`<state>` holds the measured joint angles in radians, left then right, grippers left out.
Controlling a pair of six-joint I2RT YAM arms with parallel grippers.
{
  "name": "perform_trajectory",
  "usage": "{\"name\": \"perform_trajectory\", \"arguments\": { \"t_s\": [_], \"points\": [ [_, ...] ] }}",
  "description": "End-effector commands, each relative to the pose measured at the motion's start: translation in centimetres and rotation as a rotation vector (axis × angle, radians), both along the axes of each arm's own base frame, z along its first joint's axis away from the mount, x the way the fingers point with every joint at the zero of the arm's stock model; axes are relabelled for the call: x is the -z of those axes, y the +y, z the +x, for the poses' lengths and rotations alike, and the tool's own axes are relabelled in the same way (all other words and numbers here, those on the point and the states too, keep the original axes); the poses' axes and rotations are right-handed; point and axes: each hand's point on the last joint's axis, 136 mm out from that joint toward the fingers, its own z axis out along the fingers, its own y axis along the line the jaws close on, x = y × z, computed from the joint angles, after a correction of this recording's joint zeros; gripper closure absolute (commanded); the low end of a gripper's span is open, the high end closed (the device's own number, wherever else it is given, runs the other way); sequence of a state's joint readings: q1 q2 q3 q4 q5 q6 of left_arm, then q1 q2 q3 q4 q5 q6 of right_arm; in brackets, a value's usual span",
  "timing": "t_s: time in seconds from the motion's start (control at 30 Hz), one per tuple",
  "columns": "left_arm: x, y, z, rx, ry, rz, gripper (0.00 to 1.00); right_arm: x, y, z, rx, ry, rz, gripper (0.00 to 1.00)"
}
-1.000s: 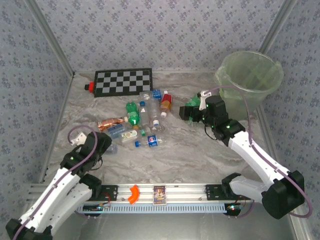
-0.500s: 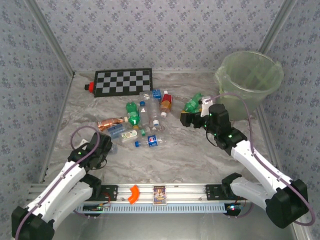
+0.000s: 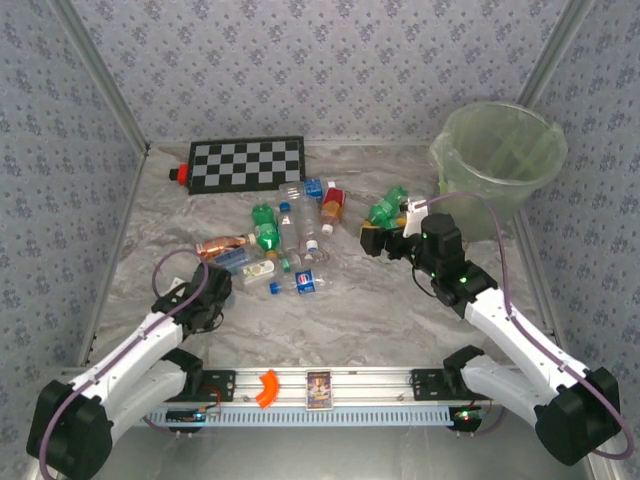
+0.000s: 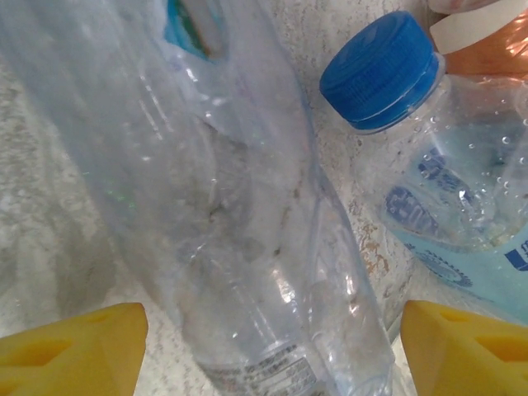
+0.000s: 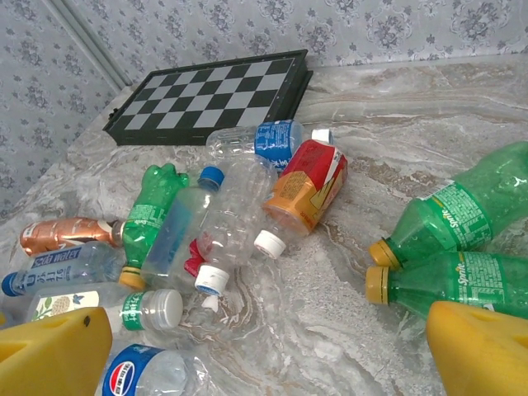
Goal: Put the plastic bottles in the bin
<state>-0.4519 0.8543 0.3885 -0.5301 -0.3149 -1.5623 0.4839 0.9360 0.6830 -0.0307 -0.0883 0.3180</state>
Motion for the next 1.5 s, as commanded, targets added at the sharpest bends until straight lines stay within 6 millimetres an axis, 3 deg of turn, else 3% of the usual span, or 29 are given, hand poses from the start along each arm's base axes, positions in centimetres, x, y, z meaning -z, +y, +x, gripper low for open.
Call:
{"name": "perform_trajectory", "arguments": {
  "t_s": [0.0, 0.3, 0.5, 0.63, 0.87, 1.03, 1.23, 1.47],
  "points": [
    [-0.2, -0.2, 1.4, -0.015, -0.051, -0.002, 0.22, -0.2, 0.6, -0.1, -0.017, -0.008, 0.020, 0.00],
    [1.8, -0.4, 1.6, -0.005, 0.016, 0.003, 0.29, 0.2, 0.8, -0.1, -0.018, -0.005, 0.009, 0.00],
    [1.4, 0.2, 1.1, -0.009, 0.014, 0.026, 0.47, 0.4, 0.7, -0.2, -0.016, -0.004, 0.002, 0.00],
    [0.5, 1.0, 0.4, -0.008, 0.002, 0.052, 0.48, 0.4, 0.8, -0.2, -0.016, -0.004, 0.001, 0.00],
    [-2.2, 2.2, -0.5, 0.014, -0.056, 0.092, 0.47, 0.6, 1.0, -0.3, -0.024, -0.004, -0.001, 0.00],
    [-5.0, 1.9, 0.3, 0.125, -0.136, 0.149, 0.47, 0.6, 1.2, -0.3, -0.031, -0.013, 0.005, 0.00],
    [-8.4, 0.6, 2.0, 0.319, -0.208, 0.236, 0.46, 0.3, 1.8, -0.4, -0.060, -0.017, 0.037, 0.00],
    [-12.2, -2.3, 3.9, 0.564, -0.335, 0.311, 0.45, -0.1, 1.0, 0.3, -0.020, 0.082, 0.155, 0.00]
  ]
}}
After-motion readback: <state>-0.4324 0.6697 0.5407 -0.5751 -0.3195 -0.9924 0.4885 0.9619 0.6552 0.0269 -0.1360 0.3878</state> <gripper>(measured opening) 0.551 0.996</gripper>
